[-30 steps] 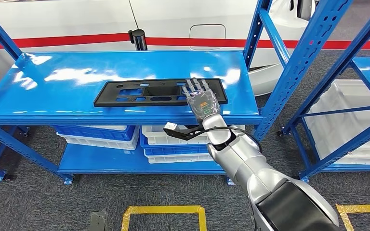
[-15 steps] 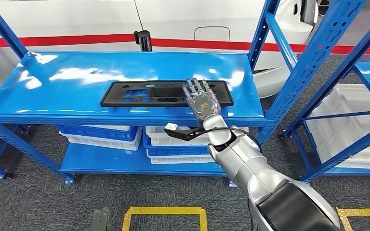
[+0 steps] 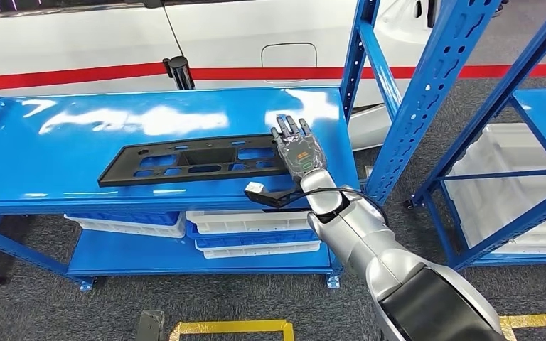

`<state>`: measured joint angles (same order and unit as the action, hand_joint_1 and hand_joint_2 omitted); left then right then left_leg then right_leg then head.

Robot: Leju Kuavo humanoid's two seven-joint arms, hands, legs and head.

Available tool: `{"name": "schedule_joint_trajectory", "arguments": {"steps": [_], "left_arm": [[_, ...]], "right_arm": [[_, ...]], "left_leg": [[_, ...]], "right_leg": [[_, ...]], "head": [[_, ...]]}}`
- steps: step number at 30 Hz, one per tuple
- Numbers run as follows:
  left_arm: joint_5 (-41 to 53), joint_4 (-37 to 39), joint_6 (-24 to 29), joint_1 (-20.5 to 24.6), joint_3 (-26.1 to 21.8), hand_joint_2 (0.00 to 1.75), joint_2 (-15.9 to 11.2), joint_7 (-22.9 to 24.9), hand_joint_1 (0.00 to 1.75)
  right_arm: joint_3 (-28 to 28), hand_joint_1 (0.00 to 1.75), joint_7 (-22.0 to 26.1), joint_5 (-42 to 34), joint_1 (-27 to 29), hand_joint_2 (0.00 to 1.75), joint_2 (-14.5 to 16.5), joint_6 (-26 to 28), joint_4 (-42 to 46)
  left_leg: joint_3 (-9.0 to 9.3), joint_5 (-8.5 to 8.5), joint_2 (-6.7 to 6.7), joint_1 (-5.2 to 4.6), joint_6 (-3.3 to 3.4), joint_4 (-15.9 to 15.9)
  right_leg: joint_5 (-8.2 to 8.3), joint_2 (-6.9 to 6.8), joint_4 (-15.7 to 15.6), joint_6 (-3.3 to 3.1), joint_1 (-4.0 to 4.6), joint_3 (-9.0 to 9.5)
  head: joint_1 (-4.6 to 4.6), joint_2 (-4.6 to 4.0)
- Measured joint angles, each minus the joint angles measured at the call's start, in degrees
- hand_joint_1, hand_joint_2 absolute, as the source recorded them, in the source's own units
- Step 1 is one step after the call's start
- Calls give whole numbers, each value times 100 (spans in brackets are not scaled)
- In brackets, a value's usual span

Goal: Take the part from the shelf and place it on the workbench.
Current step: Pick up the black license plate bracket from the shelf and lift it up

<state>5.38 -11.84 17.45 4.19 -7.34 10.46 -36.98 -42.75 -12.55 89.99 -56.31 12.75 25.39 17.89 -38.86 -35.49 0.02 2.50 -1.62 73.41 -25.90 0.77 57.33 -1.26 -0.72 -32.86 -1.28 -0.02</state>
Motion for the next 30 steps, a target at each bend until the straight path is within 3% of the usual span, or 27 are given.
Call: {"name": "schedule_joint_trajectory", "arguments": {"steps": [1, 2, 3, 4, 6, 7, 9, 11, 12, 13, 15, 16, 17, 19, 21, 22, 26, 30], "left_arm": [[-2, 8, 1, -8, 1, 0, -2, 0, 0], [-3, 15, 1, -12, 2, 0, -5, 0, 0], [-4, 19, 1, -14, 2, 0, -9, 0, 0], [-8, 23, 1, -16, 2, 0, -17, -6, 0], [-22, 33, -19, -27, 2, 0, -27, -73, 0], [-31, 38, -33, -32, 1, 0, -30, -129, 0], [-43, 43, -57, -24, -1, 0, -16, -229, 0], [-46, 43, -55, -8, -3, 0, -4, -275, 0], [-46, 43, -54, -3, -3, 0, 4, -285, 0], [-46, 43, -53, 0, -4, 0, 4, -290, 0], [-49, 42, -51, -3, -10, 0, 5, -294, 0], [-49, 39, -41, -7, -14, 0, 3, -295, 0], [-49, 34, -26, -10, -17, 0, 3, -297, 0], [-47, 19, 0, -13, -19, 0, 9, -301, 0], [-47, 7, 3, -11, -19, 0, 20, -304, 0], [-48, 3, 2, -13, -20, 0, 25, -305, 0], [-53, -9, 1, -28, -20, 0, 26, -306, 0], [-57, -34, 2, -28, -20, 0, 25, -308, 0]], "right_arm": [[0, 43, 0, 0, 10, 175, -1, -1, -2], [0, 86, 1, 0, 14, 175, -1, -2, -4], [0, 130, 1, 0, 16, 175, -1, -5, -5], [0, 173, 3, 0, 17, 175, -2, -16, -7], [-2, 174, 31, -3, 23, 175, 7, -61, -14], [-3, 175, 48, -6, 25, 175, 11, -81, -18], [-4, 172, 66, -15, 11, 175, 17, -93, -20], [-4, 150, 63, -20, -20, 175, 13, -89, -19], [-4, 130, 62, -20, -27, 175, 9, -87, -19], [-4, 121, 62, -19, -28, 175, 3, -87, -20], [-4, 123, 58, -14, -8, 175, -14, -80, -21], [-4, 133, 56, -10, -3, 175, -21, -74, -21], [-4, 130, 54, -7, -5, 175, -26, -69, -21], [-4, 126, 55, -5, -31, 175, -28, -67, -21], [-5, 127, 59, -6, -53, 175, -30, -72, -21], [-5, 127, 61, -6, -58, 175, -31, -74, -21], [-7, 127, 62, -4, -64, 175, -30, -76, -21], [-7, 155, 88, -4, -68, 175, -30, -71, -20]], "left_leg": [[-144, -64, 0, -31, 41, -26], [-199, 23, -2, -69, 102, -208], [-185, 279, -6, -112, 186, -517], [-136, 662, -17, -164, 282, -885], [-43, 1195, -93, -251, 410, -1364], [-16, 1308, -127, -275, 418, -1440], [52, 1332, -151, -264, 391, -1456], [112, 1351, -133, -239, 418, -1493], [137, 1342, -124, -229, 444, -1508], [152, 1321, -119, -234, 468, -1509], [167, 1280, -122, -239, 489, -1507], [179, 1260, -126, -242, 488, -1506], [203, 1239, -131, -244, 483, -1506], [264, 1198, -143, -247, 464, -1507], [298, 1149, -163, -270, 434, -1496], [299, 1134, -171, -277, 433, -1490], [313, 1127, -176, -254, 391, -1498], [330, 1125, -175, -252, 379, -1520]], "right_leg": [[-65, 13, -3, -12, 31, 88], [-129, 23, -5, -21, 62, 184], [-194, 31, -6, -26, 92, 287], [-257, 37, -9, -26, 116, 369], [-387, 73, -5, -6, 169, 487], [-444, 91, -4, 5, 188, 502], [-538, 111, 3, 39, 224, 522], [-672, 76, 228, 74, 226, 448], [-796, 49, 515, 82, 217, 307], [-946, 25, 910, 83, 200, 76], [-1144, 11, 1629, 113, 175, -426], [-1108, 7, 1736, 153, 160, -573], [-961, 4, 1594, 205, 149, -595], [-481, 0, 784, 276, 140, -350], [-104, -2, 139, 243, 143, -108], [-20, -3, 28, 213, 140, -62], [24, -5, 12, 177, 133, -33], [17, -5, 12, 166, 135, -29]], "head": [[1, 0], [-2, 0], [-5, 0], [-5, 0], [1, 0], [6, 0], [5, 0], [10, 0], [16, 0], [22, 0], [27, 0], [27, 0], [27, 0], [28, 0], [22, 0], [16, 0], [13, 0], [11, 0]]}}
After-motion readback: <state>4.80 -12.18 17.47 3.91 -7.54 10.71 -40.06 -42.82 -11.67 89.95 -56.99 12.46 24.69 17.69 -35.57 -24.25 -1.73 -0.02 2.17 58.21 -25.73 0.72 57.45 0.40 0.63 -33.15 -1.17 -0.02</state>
